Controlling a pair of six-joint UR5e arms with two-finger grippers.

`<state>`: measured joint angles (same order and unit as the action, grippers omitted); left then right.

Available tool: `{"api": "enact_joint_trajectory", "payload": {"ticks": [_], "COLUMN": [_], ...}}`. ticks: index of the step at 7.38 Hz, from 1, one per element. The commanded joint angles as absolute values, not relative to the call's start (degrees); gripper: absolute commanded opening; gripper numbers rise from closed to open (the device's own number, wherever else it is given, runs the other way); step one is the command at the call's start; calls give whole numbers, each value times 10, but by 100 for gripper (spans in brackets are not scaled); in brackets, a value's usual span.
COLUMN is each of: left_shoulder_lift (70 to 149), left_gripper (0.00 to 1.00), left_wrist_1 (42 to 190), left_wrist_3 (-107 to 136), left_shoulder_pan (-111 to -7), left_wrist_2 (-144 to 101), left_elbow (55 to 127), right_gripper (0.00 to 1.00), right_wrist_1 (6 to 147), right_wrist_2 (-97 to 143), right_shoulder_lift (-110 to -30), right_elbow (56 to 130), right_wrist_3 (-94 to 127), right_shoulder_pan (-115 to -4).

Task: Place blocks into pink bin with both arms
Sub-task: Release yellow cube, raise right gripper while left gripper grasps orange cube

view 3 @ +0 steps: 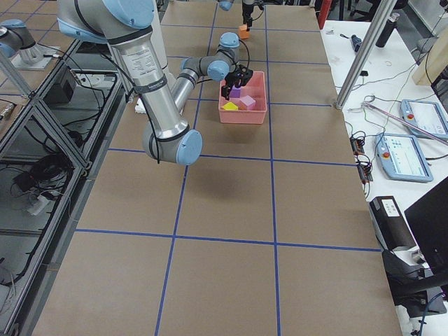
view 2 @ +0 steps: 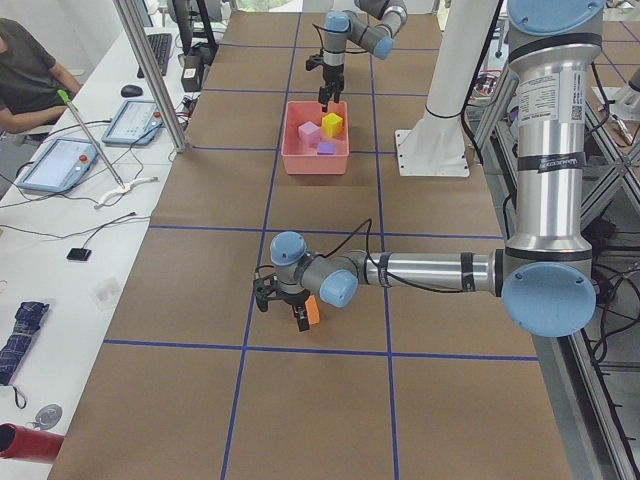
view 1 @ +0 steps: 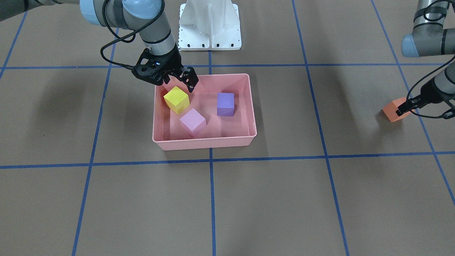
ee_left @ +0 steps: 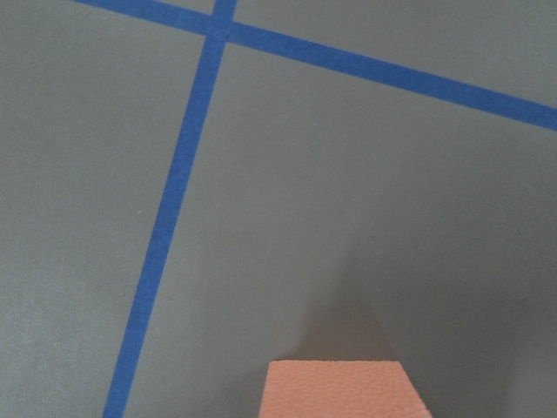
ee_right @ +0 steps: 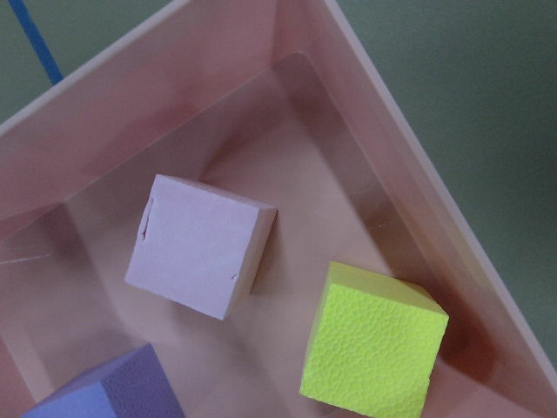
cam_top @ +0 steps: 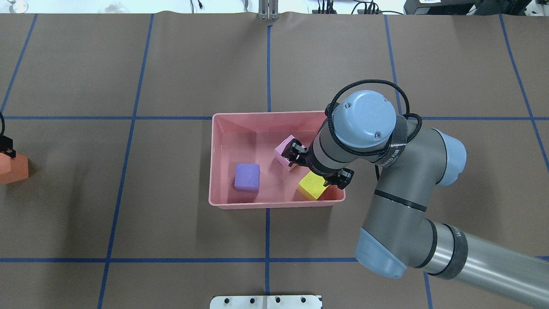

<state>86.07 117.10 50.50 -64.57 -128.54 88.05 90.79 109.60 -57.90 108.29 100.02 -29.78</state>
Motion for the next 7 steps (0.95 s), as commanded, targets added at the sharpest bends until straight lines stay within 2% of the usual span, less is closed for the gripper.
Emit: {"api": "enact_joint_trajectory", "payload": {"ticks": [1, 3, 5, 6, 7], "left_shoulder_lift": [861, 861, 861, 862, 862], "left_gripper": [100, 98, 84, 75, 49], "left_wrist_1": [1173, 1172, 1172, 1172, 1172], "left_wrist_3": [514, 514, 515, 513, 514], "left_shoulder_pan": [-644, -642, -642, -641, -641], "left_wrist_2": [-1286, -1287, -1315, -1317, -1317], "left_elbow": [879, 878, 877, 872, 872], "right_gripper": [100, 100, 100, 100, 100], "right_wrist_1": [908, 909, 909, 909, 909], "right_wrist_2": [1096, 1096, 1104, 1106, 1116], "right_shoulder_lift": [-579, -583, -593, -596, -601], "right_elbow": [1085, 1091, 1124, 1135, 1141], "right_wrist_3": [1000, 1000, 998, 998, 998], "right_shoulder_pan": [-302, -309, -342, -356, -370]}}
